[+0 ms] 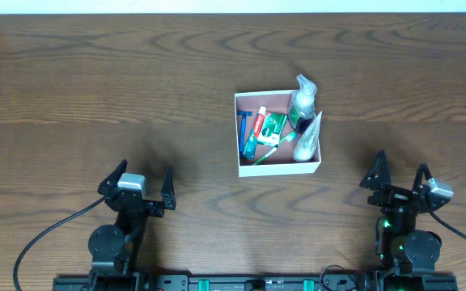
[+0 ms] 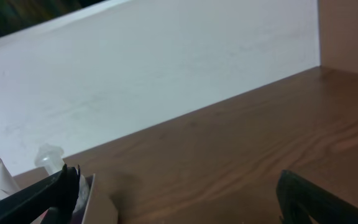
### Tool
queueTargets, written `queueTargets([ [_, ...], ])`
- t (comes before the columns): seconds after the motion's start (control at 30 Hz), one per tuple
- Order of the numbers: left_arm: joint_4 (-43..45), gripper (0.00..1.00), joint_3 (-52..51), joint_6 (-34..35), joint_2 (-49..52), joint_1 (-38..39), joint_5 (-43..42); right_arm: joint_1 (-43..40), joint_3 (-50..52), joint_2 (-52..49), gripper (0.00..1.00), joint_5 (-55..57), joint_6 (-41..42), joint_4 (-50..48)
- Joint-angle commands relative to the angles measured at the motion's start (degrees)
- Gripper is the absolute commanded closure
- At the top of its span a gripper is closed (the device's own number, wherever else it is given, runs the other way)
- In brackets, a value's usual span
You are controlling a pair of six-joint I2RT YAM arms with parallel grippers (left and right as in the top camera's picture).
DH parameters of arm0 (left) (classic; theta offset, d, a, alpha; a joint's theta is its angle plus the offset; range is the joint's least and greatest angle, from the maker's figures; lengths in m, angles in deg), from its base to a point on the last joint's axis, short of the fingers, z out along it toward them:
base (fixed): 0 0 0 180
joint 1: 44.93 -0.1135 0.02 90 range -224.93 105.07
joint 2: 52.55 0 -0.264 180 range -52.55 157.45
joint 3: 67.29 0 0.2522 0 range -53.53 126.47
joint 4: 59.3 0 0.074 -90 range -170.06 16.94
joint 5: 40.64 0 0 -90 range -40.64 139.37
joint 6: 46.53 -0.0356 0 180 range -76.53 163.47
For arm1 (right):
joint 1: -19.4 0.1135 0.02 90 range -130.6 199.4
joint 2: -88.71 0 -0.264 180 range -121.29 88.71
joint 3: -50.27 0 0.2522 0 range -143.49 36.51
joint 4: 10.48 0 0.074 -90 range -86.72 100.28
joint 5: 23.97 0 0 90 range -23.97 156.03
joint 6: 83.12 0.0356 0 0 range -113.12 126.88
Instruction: Pack container
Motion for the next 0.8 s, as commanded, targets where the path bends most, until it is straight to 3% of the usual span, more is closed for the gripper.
queueTargets([
  [0.0, -0.9, 0.02, -1.7, 0.3, -0.3, -0.3, 0.0, 0.6, 0.3, 0.4, 0.01, 0.4, -2.6, 1.1],
  [0.2, -0.9, 0.02, -1.7, 0.3, -0.3, -0.3, 0.0, 0.6, 0.3, 0.4, 0.01, -4.5, -11.9, 3.4],
  [0.77, -0.9, 0.02, -1.7, 0.3, -0.3, -0.3, 0.0, 0.6, 0.3, 0.4, 0.01, -5.1, -12.2, 6.2],
])
